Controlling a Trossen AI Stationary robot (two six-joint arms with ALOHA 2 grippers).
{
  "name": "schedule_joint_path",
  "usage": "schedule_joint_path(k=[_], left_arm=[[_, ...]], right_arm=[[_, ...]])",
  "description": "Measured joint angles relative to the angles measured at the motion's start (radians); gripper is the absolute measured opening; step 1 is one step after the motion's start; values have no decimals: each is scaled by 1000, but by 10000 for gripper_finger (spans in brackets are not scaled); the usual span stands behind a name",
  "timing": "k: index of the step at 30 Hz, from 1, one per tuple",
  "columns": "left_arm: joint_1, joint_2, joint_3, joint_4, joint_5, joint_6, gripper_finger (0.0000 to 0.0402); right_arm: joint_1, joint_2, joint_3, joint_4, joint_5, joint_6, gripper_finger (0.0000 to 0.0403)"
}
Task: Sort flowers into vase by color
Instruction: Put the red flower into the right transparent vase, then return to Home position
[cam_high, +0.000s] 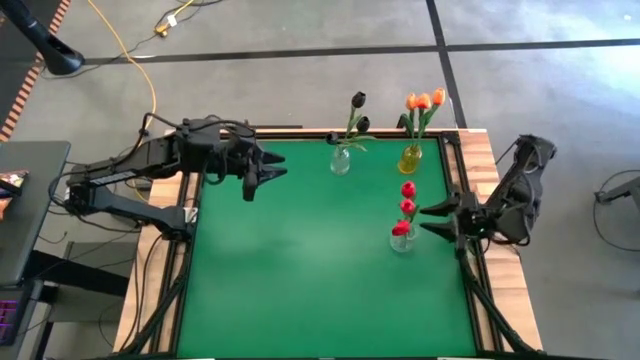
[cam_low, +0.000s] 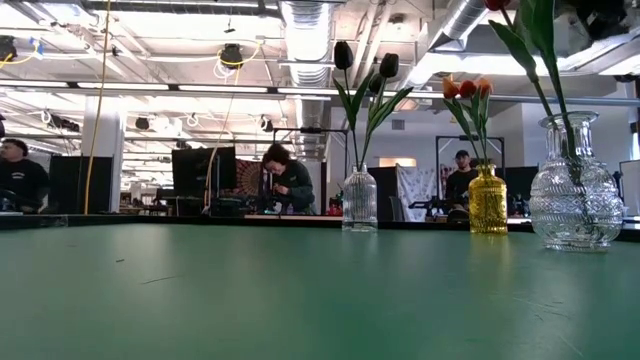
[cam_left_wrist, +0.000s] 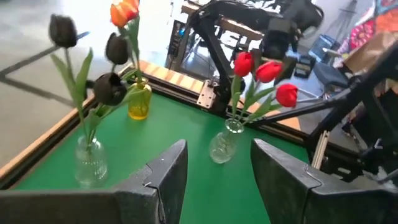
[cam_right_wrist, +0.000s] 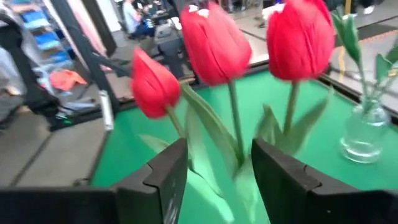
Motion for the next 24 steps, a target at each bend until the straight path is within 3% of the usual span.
schedule_joint_path(k=[8,15,20,24], left_arm=[[-88,-17,0,24,-128,124,165],[-123,-17,0,36,-124,219,165],[-125,-23,0,99,-55,288,165],[-125,-35,0,107,-40,307,165]], right_arm=[[-6,0,138,-25,-2,-11,191],[-83,0,248,11,27,-24,166],[-195,24,260,137,26,-169,145],[-293,44,259,167,-30,-186,129]])
